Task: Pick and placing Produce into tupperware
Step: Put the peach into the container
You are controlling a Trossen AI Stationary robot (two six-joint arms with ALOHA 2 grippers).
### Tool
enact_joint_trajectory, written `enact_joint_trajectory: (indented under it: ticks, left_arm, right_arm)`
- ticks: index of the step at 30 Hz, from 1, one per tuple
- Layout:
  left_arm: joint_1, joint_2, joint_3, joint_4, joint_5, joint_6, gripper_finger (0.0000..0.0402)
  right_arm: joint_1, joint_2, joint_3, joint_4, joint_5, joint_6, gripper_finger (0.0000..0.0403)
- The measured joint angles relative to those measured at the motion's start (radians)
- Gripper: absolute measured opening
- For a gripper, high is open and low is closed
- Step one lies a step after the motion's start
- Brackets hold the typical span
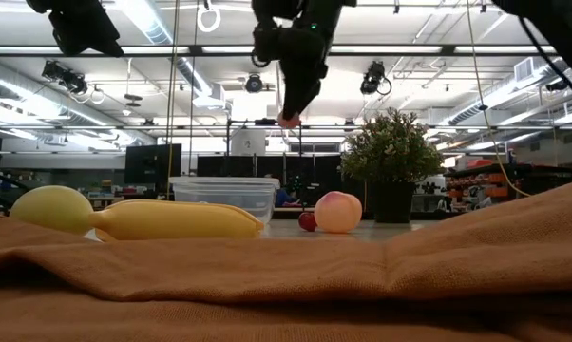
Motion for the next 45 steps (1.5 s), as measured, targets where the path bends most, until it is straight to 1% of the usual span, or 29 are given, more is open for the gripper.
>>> enact_joint_trajectory:
  ticks: [4,14,19,24,33,40,45]
  left_arm:
    - [0.0,0.0,0.0,0.0,0.0,-0.001,0.0139]
    - [0.0,0.0,0.0,0.0,0.0,0.0,0.0145]
    - [0.0,0.0,0.0,0.0,0.0,-0.004,0.0138]
    - [0.0,0.0,0.0,0.0,0.0,-0.004,0.0141]
    - [0.0,0.0,0.0,0.0,0.0,-0.004,0.0147]
    - [0.0,0.0,0.0,0.0,0.0,-0.014,0.014]
    - [0.0,0.0,0.0,0.0,0.0,-0.03,0.0144]
  right_arm:
    - [-0.003,0.051,0.062,-0.024,-0.001,-0.03,0.0146]
    - [-0.022,0.145,0.126,0.006,0.0,-0.037,0.0146]
    - [-0.04,0.157,0.128,0.054,0.0,-0.032,0.0146]
    - [-0.051,0.158,0.129,0.093,-0.012,-0.03,0.0146]
    - [-0.061,0.185,0.214,0.168,-0.016,-0.034,0.0146]
    - [-0.088,0.266,0.295,0.121,-0.023,-0.034,0.0146]
    - [-0.09,0.292,0.296,0.115,-0.03,-0.034,0.0146]
